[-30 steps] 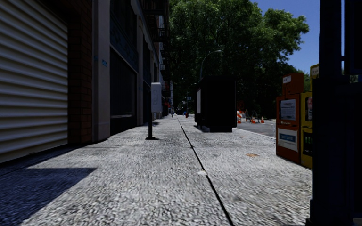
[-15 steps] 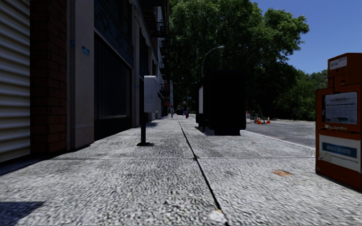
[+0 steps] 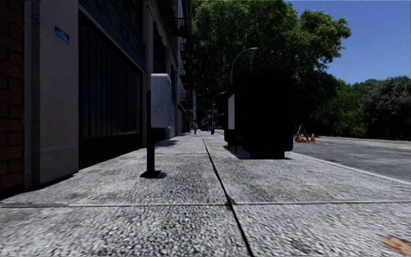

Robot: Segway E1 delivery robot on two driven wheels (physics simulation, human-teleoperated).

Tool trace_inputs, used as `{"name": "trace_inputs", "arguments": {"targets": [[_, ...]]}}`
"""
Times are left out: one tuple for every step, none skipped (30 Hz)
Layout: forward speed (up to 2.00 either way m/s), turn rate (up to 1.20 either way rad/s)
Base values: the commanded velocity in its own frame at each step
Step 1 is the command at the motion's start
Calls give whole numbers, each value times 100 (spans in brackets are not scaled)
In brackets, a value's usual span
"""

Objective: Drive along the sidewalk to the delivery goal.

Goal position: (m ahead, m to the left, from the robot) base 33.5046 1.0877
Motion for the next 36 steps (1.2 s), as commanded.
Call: {"name": "trace_inputs", "arguments": {"targets": [[200,0],[200,0],[200,0],[200,0],[200,0],[200,0],[200,0],[200,0],[200,0],[200,0],[200,0],[200,0],[200,0],[200,0],[195,0],[193,0],[192,0],[192,0],[191,0],[191,0],[191,0],[191,0],[191,0],[191,0],[191,0],[191,0],[191,0],[191,0],[192,0],[192,0],[196,0],[197,0],[198,0],[198,0],[193,0],[193,0]]}}
